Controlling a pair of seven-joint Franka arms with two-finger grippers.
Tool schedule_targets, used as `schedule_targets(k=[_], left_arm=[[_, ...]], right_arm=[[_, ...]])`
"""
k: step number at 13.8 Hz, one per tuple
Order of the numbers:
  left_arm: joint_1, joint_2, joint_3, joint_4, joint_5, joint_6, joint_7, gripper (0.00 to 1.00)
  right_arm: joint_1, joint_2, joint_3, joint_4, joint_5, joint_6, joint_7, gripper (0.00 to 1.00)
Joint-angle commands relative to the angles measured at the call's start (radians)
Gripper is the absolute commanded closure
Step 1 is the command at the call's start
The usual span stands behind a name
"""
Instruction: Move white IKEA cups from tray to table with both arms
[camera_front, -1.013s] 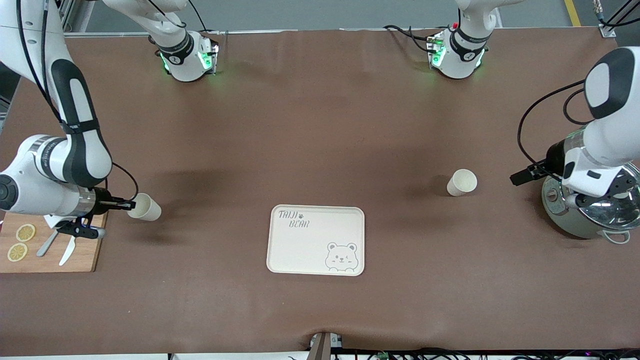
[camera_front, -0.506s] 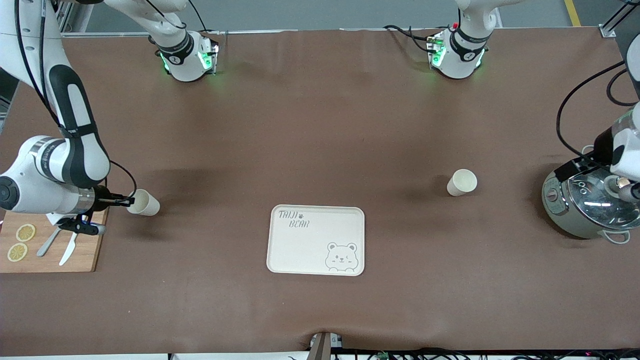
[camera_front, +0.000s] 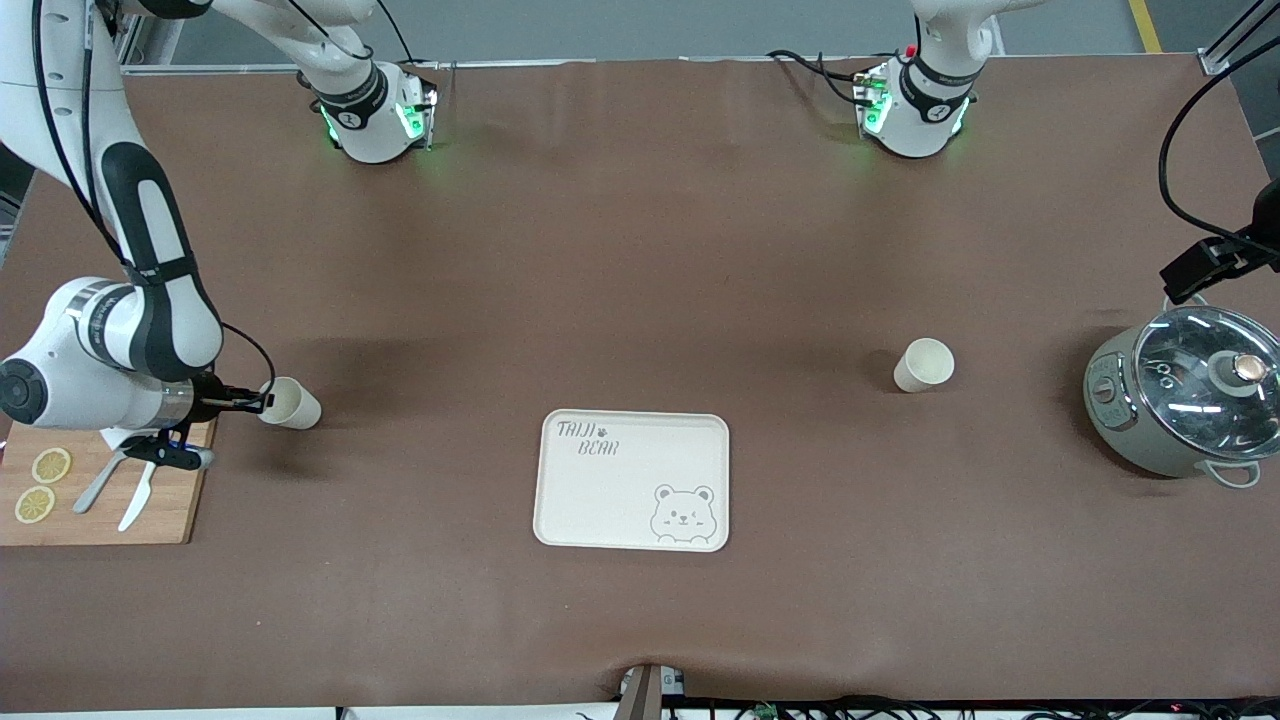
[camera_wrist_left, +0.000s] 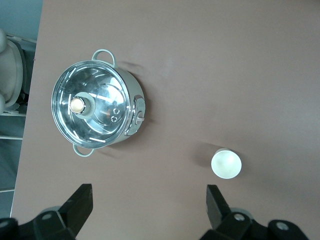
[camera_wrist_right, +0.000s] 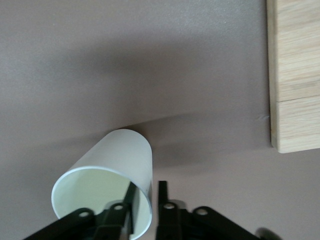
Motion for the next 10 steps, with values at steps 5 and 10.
schedule_targets(k=[5,10], left_arm=[[-0.003,-0.03,-0.018,0.022,-0.04,-0.03,0.029,0.0],[0.007,-0.046,-0.049,0.022,-0.056,-0.037,0.067,0.0]], right_arm=[[-0.012,0.0,0.021,0.129,-0.026,-0.138,0.0,0.0],[-0.027,-0.002,0.021,0.348,-0.031,-0.337,-0.005,0.0]])
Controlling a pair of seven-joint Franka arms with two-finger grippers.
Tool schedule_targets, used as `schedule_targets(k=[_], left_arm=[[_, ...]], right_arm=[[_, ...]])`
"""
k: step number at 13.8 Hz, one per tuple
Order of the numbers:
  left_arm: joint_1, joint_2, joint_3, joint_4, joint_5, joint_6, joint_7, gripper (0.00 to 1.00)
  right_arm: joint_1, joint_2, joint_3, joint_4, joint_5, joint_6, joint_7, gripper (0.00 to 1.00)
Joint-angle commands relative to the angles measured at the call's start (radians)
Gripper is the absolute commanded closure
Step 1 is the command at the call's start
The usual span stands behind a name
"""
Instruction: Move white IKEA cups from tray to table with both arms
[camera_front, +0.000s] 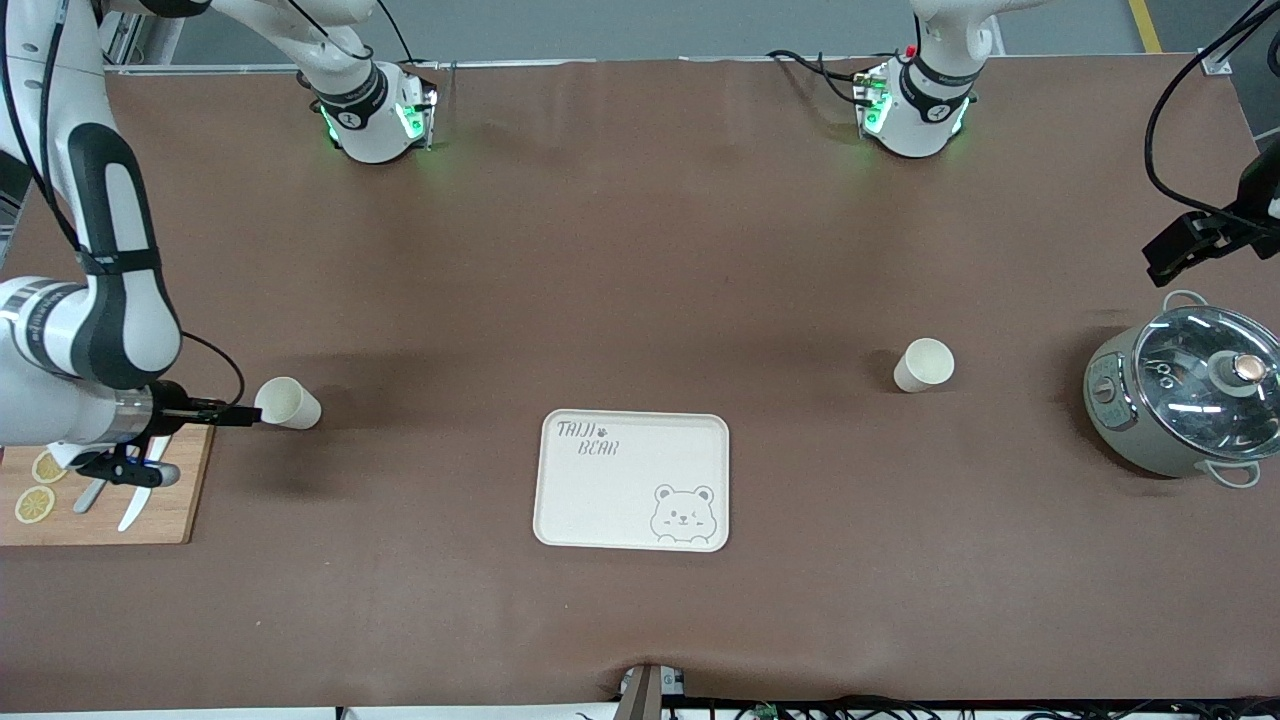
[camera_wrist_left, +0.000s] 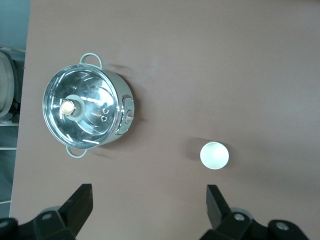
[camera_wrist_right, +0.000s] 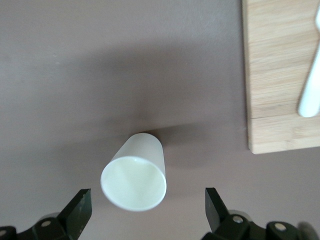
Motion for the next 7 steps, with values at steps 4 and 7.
schedule_targets(k=[4,7], left_arm=[[-0.097,-0.026,0.11,-0.004,-0.031,-0.053,0.181,0.0],[-0.176,-0.042,0.25,-0.011,-0.157,-0.073,0.227,0.0]], right_arm=[[-0.011,-0.008,0.013,0.345,-0.014,-0.344,-0.003,0.0],[0.009,-0.057,0.016,0.386,-0.017,-0.361,-0.005,0.0]])
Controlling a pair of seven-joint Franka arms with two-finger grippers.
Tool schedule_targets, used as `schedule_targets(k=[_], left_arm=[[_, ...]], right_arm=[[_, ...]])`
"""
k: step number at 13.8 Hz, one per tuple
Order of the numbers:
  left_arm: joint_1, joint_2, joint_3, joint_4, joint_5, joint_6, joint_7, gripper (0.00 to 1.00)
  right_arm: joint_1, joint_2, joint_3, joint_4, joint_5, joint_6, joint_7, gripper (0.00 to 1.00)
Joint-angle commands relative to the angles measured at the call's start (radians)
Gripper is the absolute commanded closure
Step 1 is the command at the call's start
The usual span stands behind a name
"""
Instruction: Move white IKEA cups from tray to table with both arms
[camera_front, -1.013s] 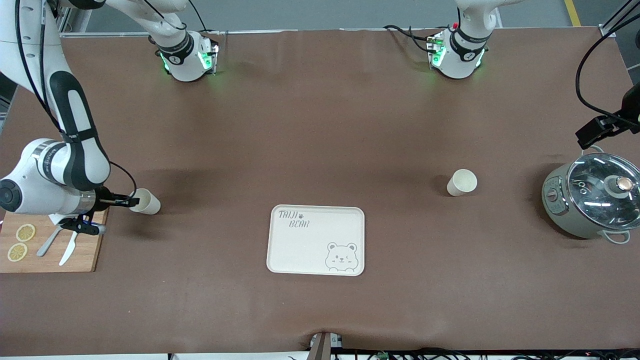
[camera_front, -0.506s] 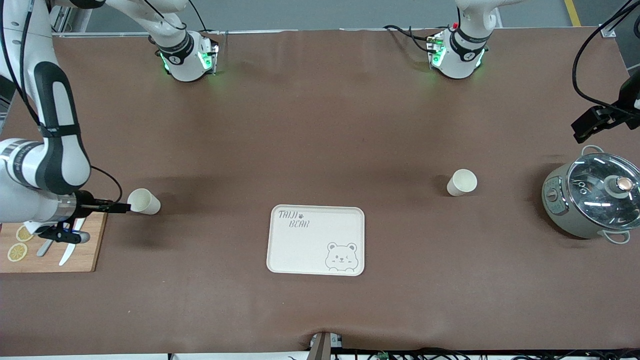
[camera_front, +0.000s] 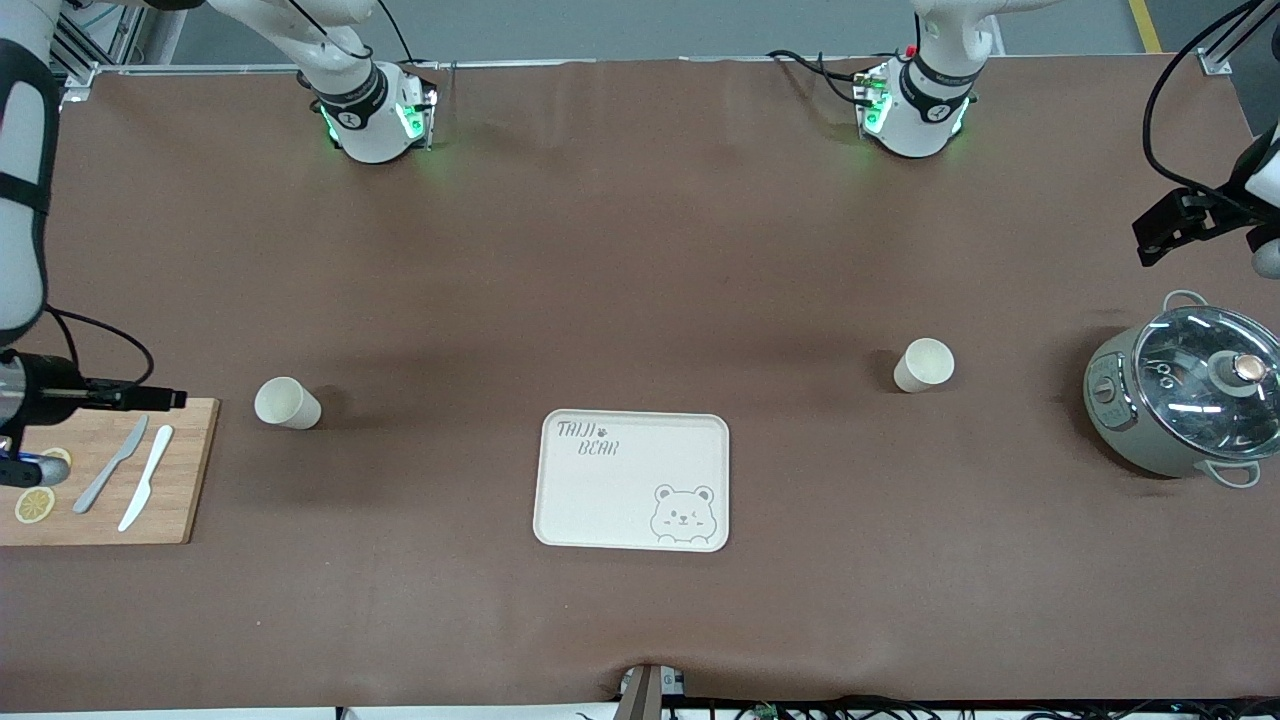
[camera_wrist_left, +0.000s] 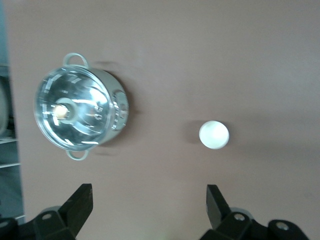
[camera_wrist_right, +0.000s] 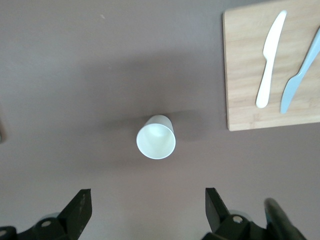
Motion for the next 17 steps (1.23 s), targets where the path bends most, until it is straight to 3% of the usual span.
schedule_targets(k=[1,4,6,10,13,17], left_arm=[[-0.043,-0.046,0.094,-0.029,-0.106,-0.018,0.04,0.0],[-0.065,-0.103,0.102,-0.094,-0.107,0.026,0.041,0.0],[-0.062,-0.099,0.095,-0.098,-0.115,0.035,0.041,0.0],[-0.062,-0.079,0.093,-0.094,-0.1,0.065,0.069,0.0],[-0.059,-0.077,0.095,-0.095,-0.106,0.062,0.07,0.0],[-0.056,-0.088,0.093,-0.097,-0.104,0.048,0.072,0.0]], right_arm=[[0.018,-0.052,0.01,0.026,-0.019,-0.017,-0.006,0.0],[0.068,-0.149,0.015,-0.005,-0.093,-0.02,-0.008,0.0],[0.11,-0.233,0.012,-0.08,-0.152,-0.011,-0.005,0.0],[0.107,-0.353,0.012,-0.163,-0.157,0.018,-0.02,0.0],[0.058,-0.4,0.009,-0.196,-0.145,0.02,-0.217,0.0],[0.056,-0.485,0.012,-0.23,-0.128,0.001,-0.213,0.0]])
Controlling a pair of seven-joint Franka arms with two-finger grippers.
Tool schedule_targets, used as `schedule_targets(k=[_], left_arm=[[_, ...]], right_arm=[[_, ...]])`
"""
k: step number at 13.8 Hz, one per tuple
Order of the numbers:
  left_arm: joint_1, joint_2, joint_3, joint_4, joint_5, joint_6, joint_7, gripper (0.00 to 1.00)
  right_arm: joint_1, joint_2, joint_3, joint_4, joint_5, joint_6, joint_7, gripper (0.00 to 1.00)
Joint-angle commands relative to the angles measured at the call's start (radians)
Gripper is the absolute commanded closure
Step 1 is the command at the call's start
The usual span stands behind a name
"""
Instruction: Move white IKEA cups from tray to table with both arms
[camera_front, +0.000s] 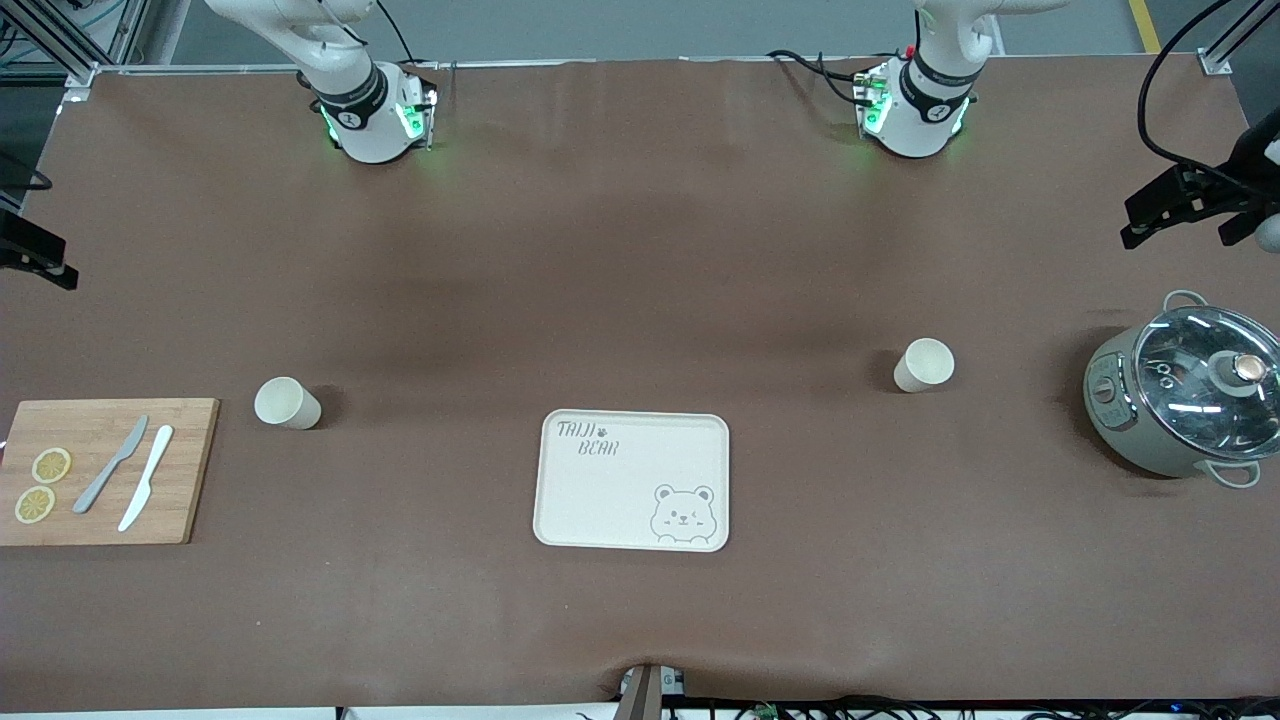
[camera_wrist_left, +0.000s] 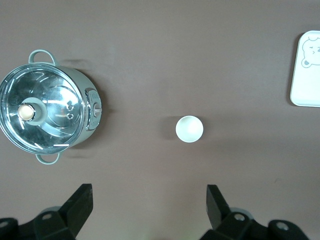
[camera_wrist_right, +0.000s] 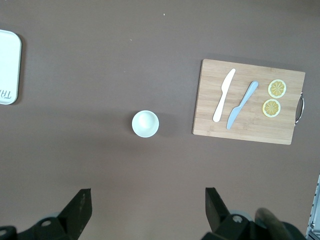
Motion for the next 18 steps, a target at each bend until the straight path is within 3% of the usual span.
schedule_targets(k=[1,5,18], left_arm=[[0.006,-0.022,0.006,-0.01,-0.01,-0.005,0.03,0.0],[0.006,-0.016,0.006,-0.008,-0.016,-0.01,0.031,0.0],[-0.004,-0.003,0.006,-0.01,-0.018,-0.004,0.028,0.0]], right_arm=[[-0.006,-0.082,0.01,-0.054,0.008,-0.015,-0.007,0.0],[0.0,-0.13,0.013,-0.114,0.008,-0.02,0.085,0.0],[-0.026,-0.134,0.008,-0.117,0.068,-0.044,0.12,0.0]])
